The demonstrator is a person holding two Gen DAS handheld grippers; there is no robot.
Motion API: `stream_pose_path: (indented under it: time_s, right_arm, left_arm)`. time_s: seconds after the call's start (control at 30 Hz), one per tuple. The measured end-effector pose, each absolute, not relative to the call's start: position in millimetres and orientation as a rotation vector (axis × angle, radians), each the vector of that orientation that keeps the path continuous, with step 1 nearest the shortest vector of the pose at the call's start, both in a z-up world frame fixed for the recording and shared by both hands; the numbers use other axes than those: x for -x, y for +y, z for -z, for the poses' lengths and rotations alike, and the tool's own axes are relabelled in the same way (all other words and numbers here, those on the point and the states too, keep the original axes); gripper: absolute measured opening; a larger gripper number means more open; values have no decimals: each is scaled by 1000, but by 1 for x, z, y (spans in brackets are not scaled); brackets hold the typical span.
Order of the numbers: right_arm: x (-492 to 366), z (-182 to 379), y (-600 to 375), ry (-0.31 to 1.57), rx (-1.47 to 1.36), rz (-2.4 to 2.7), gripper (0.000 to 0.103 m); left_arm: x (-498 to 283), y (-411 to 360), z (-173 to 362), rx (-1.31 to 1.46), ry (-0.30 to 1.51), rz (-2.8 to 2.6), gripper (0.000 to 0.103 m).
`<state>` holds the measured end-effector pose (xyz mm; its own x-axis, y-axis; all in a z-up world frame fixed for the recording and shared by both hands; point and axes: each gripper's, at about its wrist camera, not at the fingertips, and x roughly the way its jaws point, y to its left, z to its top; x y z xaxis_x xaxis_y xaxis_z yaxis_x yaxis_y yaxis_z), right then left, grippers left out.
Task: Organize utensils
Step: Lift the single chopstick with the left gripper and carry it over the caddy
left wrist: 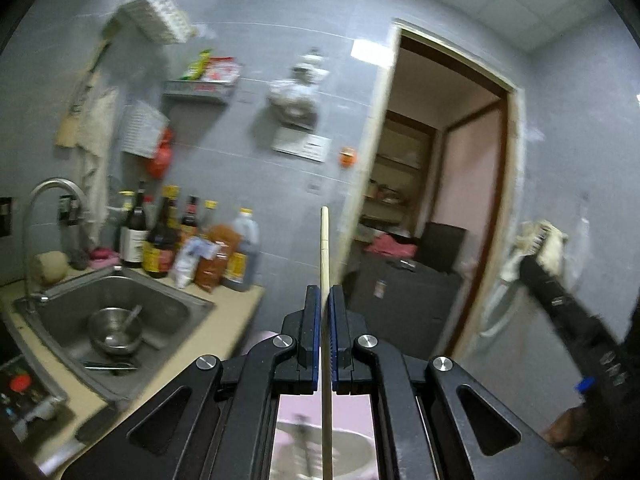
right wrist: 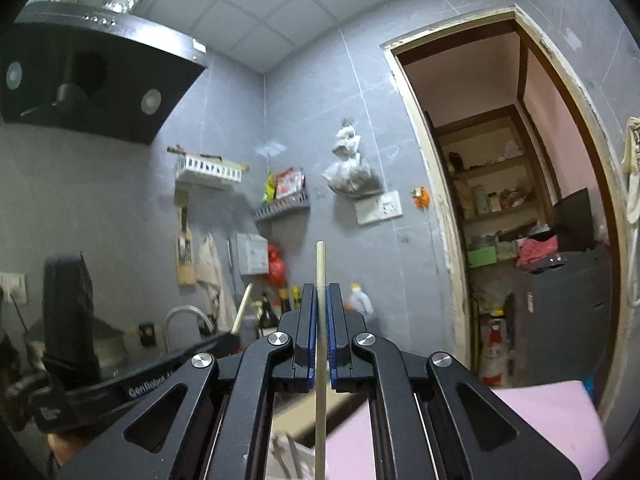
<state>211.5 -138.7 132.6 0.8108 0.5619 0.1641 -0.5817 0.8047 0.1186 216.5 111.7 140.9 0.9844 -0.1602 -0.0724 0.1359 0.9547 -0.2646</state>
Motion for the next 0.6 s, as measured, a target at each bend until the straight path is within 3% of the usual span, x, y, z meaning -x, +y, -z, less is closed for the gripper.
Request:
stream_pose_path:
  time_s: [0.6]
  right_arm:
    - [-252, -89, -85, -192, -237, -535, 3]
  left_arm:
    - [-269, 183, -89, 368, 52, -22, 2]
